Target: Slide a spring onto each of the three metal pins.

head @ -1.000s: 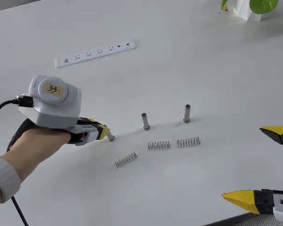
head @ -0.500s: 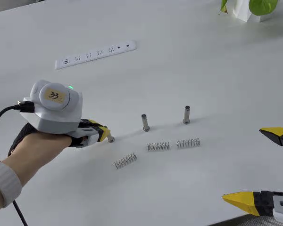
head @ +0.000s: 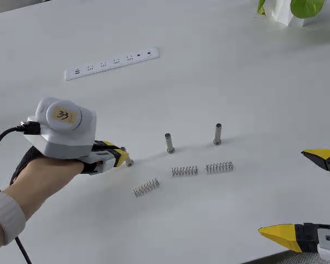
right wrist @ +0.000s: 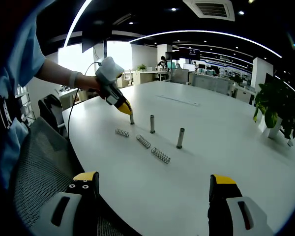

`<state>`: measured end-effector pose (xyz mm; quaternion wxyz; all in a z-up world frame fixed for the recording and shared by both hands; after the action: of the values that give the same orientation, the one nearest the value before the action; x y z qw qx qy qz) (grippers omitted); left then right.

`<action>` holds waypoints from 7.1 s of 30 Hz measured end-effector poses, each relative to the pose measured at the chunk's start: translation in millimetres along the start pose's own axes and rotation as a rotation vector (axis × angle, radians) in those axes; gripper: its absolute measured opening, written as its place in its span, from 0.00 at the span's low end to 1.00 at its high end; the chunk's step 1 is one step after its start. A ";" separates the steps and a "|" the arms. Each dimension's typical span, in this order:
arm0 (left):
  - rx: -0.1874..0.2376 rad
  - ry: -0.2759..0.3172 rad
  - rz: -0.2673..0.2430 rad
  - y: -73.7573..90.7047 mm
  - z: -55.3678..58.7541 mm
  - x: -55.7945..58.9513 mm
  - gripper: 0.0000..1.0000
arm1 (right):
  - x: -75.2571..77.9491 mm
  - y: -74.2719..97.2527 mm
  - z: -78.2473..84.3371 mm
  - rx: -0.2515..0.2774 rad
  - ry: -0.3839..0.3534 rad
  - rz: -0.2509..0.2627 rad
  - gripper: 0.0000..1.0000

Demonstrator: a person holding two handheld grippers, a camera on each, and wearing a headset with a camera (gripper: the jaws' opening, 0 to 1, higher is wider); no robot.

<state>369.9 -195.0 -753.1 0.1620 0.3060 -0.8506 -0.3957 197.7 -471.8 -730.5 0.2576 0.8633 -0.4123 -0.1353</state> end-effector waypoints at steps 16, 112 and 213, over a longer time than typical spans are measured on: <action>0.022 -0.008 -0.033 -3.0 4.6 -0.8 0.43 | 0.5 -0.1 0.5 -0.002 0.002 0.001 0.93; 0.219 0.157 -0.033 55.6 78.9 61.0 0.84 | 17.5 -15.3 -17.0 -0.047 0.136 -0.067 0.99; 0.066 -0.060 0.055 6.8 52.3 59.8 0.07 | 17.9 -8.6 -8.7 -0.032 0.084 -0.026 0.98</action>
<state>294.7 -200.3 -779.1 0.1368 0.2758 -0.8758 -0.3717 218.3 -478.5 -728.4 0.2866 0.8693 -0.3877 -0.1088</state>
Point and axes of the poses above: the centre of the closed fingertips' face, and the gripper's own axes: y roughly backward along the fingers, x roughly to its right, z roughly out of its underside, the point moved 6 cm from there along y, roughly backward along the fingers
